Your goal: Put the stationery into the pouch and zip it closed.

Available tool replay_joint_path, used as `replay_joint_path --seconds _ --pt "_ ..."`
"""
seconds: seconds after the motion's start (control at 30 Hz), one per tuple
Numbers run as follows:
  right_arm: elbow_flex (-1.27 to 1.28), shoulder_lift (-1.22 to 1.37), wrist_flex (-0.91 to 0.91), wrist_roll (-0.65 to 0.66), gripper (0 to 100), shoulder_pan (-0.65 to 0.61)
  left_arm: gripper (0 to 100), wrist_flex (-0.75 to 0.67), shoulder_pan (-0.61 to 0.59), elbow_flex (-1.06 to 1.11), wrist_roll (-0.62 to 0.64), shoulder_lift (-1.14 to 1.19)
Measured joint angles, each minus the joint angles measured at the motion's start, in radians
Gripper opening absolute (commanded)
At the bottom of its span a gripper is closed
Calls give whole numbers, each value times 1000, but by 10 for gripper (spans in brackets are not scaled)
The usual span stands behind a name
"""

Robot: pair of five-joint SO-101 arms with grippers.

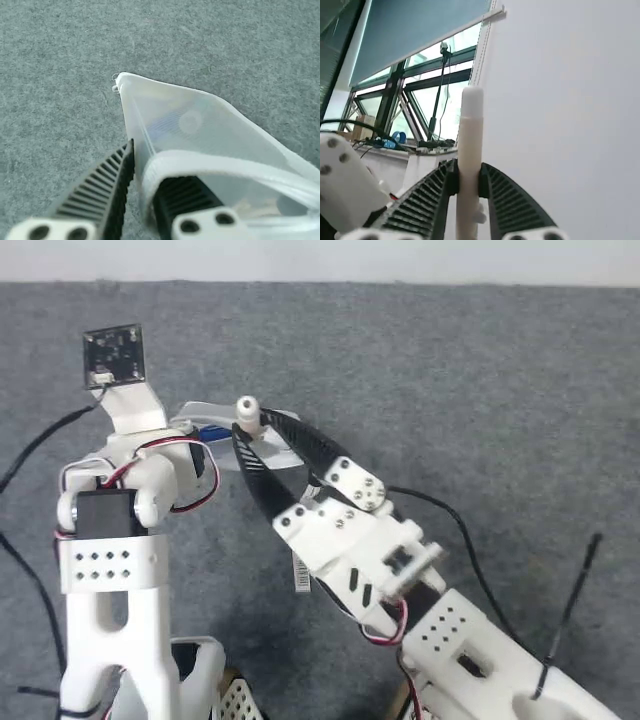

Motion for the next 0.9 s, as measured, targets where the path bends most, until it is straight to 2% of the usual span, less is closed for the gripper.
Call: replay_joint_path --seconds 0.23,0.9 --pt "-2 146 0 6 6 0 11 0 -6 0 0 0" --pt "91 365 -6 408 6 -2 11 0 -34 2 0 0"
